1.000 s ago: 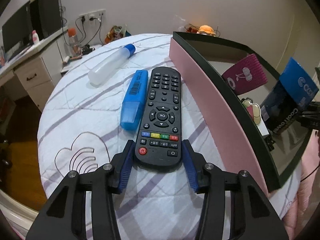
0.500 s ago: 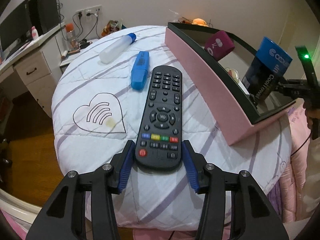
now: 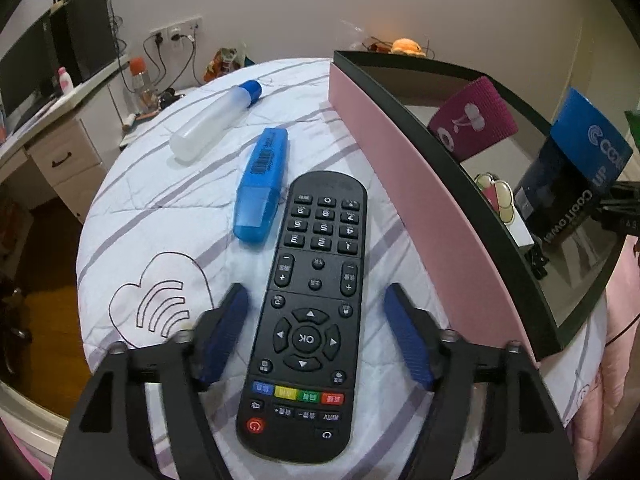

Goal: Organize rigid objects
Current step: 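Lower the left gripper onto the black TV remote and grasp it, then carry the black remote with the left gripper into the tray and release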

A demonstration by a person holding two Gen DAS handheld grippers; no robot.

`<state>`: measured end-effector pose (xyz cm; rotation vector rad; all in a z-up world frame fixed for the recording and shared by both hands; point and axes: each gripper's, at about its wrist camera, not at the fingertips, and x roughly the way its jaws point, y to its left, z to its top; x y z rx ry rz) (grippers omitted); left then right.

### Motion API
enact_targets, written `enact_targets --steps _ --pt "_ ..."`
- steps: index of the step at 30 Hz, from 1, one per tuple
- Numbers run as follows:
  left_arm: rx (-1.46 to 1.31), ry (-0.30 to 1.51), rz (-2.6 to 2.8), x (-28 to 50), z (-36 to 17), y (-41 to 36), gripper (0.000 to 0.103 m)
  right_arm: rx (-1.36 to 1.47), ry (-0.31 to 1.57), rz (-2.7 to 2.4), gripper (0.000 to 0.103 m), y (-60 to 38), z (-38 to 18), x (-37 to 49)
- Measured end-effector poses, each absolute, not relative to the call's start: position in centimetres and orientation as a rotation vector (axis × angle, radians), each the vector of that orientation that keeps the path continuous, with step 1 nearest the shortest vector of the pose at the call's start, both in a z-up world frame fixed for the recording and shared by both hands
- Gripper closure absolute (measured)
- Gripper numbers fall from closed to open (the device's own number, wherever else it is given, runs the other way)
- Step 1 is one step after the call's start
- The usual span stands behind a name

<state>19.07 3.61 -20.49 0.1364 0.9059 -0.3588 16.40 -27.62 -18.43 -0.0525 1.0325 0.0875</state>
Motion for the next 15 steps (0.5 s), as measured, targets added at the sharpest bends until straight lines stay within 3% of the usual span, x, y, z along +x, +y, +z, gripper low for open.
enact_targets --steps 1,2,15 --pt "0.129 0.900 -0.361 18.9 -20.4 3.8 0.056 -0.053 1.032 0.088 0.066 -27.6 -18.4 16.4" --pt "0.107 0.902 -0.368 18.9 -20.4 4.0 0.058 -0.051 1.032 0.088 0.066 -27.6 -18.4 16.4" --pt "0.009 0.793 -0.332 16.6 -16.6 6.3 0.059 -0.050 1.032 0.088 0.066 -27.5 -18.4 16.4"
